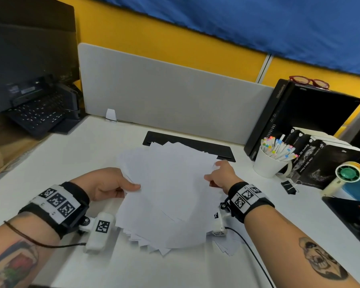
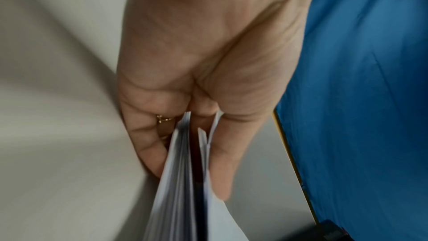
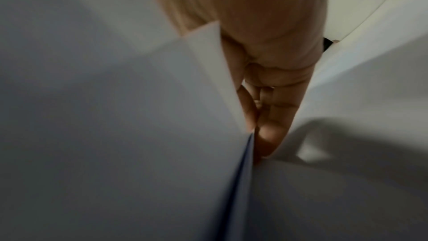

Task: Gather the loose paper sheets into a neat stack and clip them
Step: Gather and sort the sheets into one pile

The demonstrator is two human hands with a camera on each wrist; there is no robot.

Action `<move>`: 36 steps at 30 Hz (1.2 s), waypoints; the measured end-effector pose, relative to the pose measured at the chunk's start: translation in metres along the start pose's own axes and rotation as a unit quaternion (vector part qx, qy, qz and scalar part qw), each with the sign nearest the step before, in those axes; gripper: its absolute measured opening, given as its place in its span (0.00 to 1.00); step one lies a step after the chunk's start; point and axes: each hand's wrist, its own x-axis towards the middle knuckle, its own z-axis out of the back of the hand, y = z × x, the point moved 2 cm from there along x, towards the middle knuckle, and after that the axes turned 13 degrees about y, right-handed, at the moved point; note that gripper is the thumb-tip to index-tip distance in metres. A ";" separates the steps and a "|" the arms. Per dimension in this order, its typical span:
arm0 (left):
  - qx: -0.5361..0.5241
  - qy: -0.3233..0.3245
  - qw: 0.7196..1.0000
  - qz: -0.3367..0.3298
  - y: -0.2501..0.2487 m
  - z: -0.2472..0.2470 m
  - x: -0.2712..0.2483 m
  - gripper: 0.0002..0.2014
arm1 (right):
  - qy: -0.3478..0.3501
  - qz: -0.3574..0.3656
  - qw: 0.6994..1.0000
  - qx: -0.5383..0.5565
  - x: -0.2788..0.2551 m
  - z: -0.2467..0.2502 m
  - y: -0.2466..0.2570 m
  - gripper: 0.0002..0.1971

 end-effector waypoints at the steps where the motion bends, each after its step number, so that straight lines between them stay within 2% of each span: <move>1: 0.006 -0.001 1.000 0.007 0.001 0.002 0.000 0.50 | -0.003 -0.003 1.000 -0.002 -0.001 0.000 -0.001 0.33; 3: 0.010 -0.014 1.000 0.017 0.002 0.003 0.002 0.36 | -0.011 0.001 1.000 -0.029 -0.002 0.004 -0.002 0.23; 5: 0.010 -0.035 0.999 0.016 0.001 0.004 0.005 0.16 | -0.025 0.002 0.998 -0.062 -0.003 0.009 -0.002 0.06; 6: 0.008 -0.041 0.999 0.016 0.002 0.006 0.007 0.12 | -0.027 0.002 0.998 -0.064 -0.001 0.011 -0.003 0.05; 7: 0.009 -0.046 0.999 0.019 0.003 0.007 0.008 0.11 | -0.027 -0.002 0.998 -0.057 0.001 0.013 -0.005 0.10; 9: 0.013 -0.047 0.998 0.025 0.004 0.007 0.009 0.11 | -0.017 -0.007 1.000 -0.018 -0.002 0.015 -0.003 0.09; 10: 0.016 -0.047 0.998 0.027 0.004 0.007 0.009 0.12 | -0.013 -0.005 1.000 -0.009 -0.003 0.015 -0.002 0.13; 12: 0.029 -0.051 0.998 0.029 0.004 0.007 0.008 0.13 | 0.003 -0.011 1.000 -0.011 -0.005 0.015 -0.001 0.31; 13: 0.034 -0.052 0.997 0.033 0.004 0.006 0.008 0.13 | 0.006 -0.012 1.000 -0.025 -0.007 0.016 0.000 0.35; 15: 0.032 -0.051 0.998 0.035 0.003 0.005 0.007 0.13 | 0.000 -0.009 0.998 -0.054 -0.005 0.019 0.003 0.38; 20: -0.009 -0.075 0.996 0.041 0.002 0.011 0.005 0.09 | 0.022 -0.001 0.998 -0.060 -0.002 0.029 -0.001 0.36; 24: -0.022 -0.055 0.997 0.055 -0.002 0.006 0.000 0.06 | 0.020 -0.009 0.997 -0.078 -0.003 0.031 -0.006 0.31; 28: -0.079 -0.074 0.993 0.039 -0.007 0.003 -0.005 0.15 | 0.019 -0.018 0.998 -0.062 -0.002 0.026 -0.006 0.21; 30: -0.087 -0.091 0.991 0.052 -0.009 0.003 -0.005 0.18 | 0.027 -0.022 0.998 -0.060 -0.002 0.019 -0.006 0.18; 32: -0.091 -0.110 0.988 0.057 -0.010 0.001 -0.003 0.19 | 0.034 -0.020 0.998 -0.056 0.000 0.015 -0.007 0.19; 36: -0.098 -0.087 0.991 0.034 -0.010 -0.002 0.001 0.32 | 0.040 -0.010 0.998 -0.037 0.000 0.013 -0.009 0.24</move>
